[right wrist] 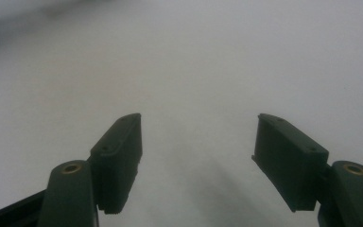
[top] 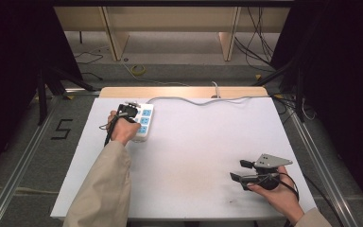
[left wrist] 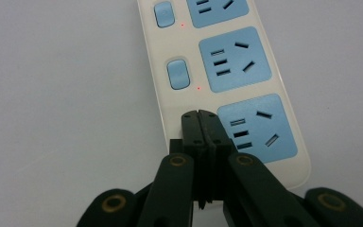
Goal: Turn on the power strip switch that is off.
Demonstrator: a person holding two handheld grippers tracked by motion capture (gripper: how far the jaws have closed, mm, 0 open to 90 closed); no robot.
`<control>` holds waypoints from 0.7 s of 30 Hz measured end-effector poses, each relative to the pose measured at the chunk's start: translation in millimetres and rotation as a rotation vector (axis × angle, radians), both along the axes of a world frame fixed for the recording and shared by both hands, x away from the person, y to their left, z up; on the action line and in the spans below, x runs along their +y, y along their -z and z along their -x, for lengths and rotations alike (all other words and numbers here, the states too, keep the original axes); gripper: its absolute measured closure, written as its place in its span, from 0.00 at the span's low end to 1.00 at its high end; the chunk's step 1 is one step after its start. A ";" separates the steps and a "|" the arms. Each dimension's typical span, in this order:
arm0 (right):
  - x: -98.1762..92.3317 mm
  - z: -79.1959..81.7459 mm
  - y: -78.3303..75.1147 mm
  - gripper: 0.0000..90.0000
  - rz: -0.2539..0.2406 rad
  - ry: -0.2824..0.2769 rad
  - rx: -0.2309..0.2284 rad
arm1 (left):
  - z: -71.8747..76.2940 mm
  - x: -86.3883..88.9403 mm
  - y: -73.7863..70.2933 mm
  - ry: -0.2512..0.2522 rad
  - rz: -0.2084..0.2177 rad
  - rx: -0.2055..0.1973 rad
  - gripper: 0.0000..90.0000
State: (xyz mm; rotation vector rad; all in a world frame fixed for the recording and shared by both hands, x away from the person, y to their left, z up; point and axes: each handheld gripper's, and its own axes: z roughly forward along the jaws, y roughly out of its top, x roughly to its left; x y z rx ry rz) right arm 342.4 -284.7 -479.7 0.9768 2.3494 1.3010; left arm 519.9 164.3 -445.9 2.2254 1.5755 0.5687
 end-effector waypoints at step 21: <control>-0.1 0.0 -0.2 0.37 0.001 0.001 0.000 | 2.7 5.0 -2.6 0.008 0.031 -0.017 1.00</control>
